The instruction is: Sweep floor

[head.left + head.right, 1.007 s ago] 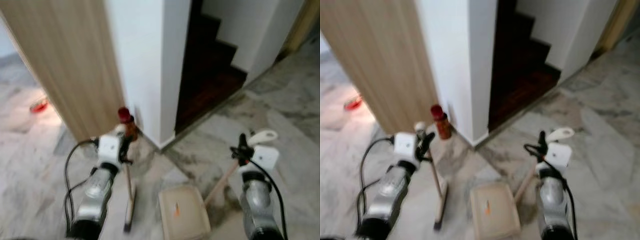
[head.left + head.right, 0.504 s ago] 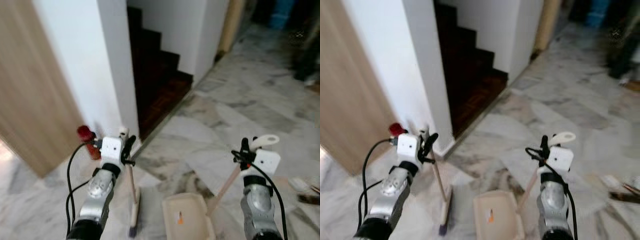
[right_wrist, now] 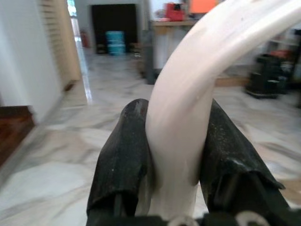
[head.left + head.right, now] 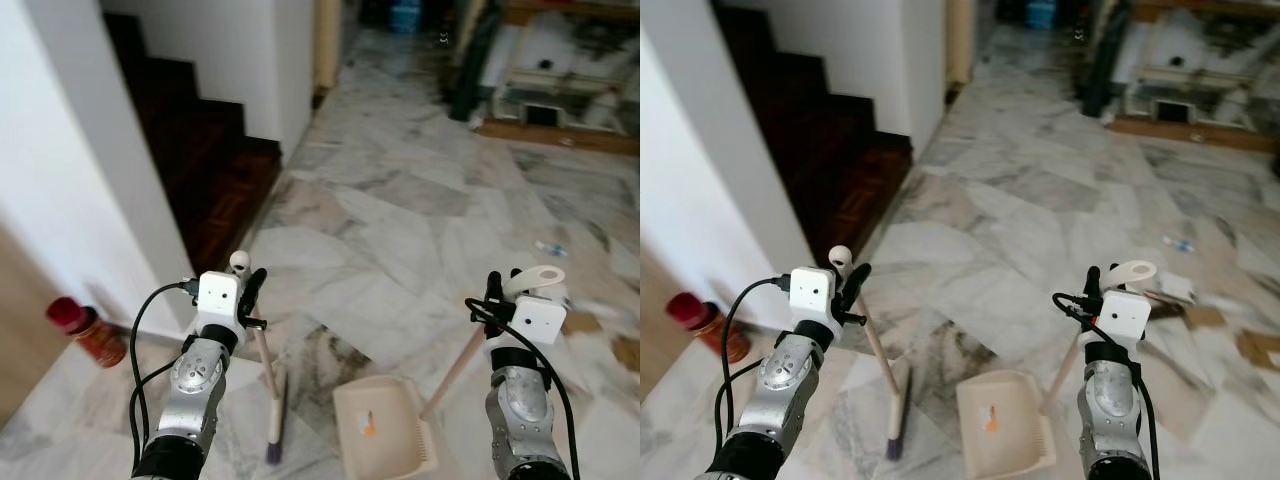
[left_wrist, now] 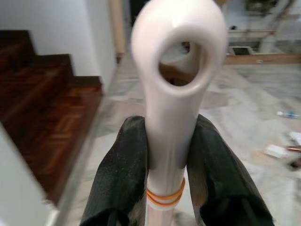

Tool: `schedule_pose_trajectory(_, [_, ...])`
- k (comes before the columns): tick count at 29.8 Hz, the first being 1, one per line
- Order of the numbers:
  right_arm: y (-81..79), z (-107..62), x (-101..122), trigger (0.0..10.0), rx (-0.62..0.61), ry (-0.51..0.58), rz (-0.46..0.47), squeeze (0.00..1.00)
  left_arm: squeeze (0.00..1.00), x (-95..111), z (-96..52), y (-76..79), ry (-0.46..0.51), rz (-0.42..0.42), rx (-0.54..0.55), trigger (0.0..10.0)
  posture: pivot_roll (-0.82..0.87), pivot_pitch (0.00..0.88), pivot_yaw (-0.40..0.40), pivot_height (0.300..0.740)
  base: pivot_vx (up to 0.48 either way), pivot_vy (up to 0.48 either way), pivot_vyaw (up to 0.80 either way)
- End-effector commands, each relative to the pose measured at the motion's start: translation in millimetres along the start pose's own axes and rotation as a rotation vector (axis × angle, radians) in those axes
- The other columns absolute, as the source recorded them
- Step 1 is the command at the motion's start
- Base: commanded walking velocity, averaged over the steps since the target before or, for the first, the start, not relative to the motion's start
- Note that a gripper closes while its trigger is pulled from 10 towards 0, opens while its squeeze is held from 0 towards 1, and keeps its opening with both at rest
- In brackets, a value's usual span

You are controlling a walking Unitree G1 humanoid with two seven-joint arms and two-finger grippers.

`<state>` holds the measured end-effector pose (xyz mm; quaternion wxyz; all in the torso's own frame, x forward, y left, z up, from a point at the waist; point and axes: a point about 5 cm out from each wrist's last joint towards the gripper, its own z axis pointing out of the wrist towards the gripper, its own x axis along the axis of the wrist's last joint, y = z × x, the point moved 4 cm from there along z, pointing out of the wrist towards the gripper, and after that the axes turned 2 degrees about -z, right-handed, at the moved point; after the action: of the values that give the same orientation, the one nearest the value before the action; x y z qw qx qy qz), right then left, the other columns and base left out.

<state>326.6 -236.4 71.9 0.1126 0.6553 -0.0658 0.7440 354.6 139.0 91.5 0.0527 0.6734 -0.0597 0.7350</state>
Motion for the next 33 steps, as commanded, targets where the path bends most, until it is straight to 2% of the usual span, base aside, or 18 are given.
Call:
schedule_pose_trajectory(1, [0.4, 7.4, 12.1, 10.0, 0.004, 0.043, -0.008, 0.0, 0.0, 6.7, 1.6, 0.5, 0.036, -0.006, 0.001, 10.0, -0.11, 0.0, 0.011, 0.74, 0.0, 0.0, -0.79])
schedule_pose_trajectory(28, [-2.2, 6.2, 12.4, 10.0, 0.004, 0.043, 0.0, 0.0, 0.0, 9.5, 2.9, -5.8, 0.044, -0.007, 0.015, 10.0, -0.12, 0.0, 0.023, 0.74, 0.0, 0.0, -0.79])
schedule_pose_trajectory(33, [-6.4, 5.6, 12.7, 10.0, 0.017, 0.046, 0.005, 0.0, 0.0, 8.4, 2.6, -5.9, 0.036, -0.002, 0.015, 10.0, -0.12, 0.0, 0.022, 0.74, 0.0, 0.0, -0.1])
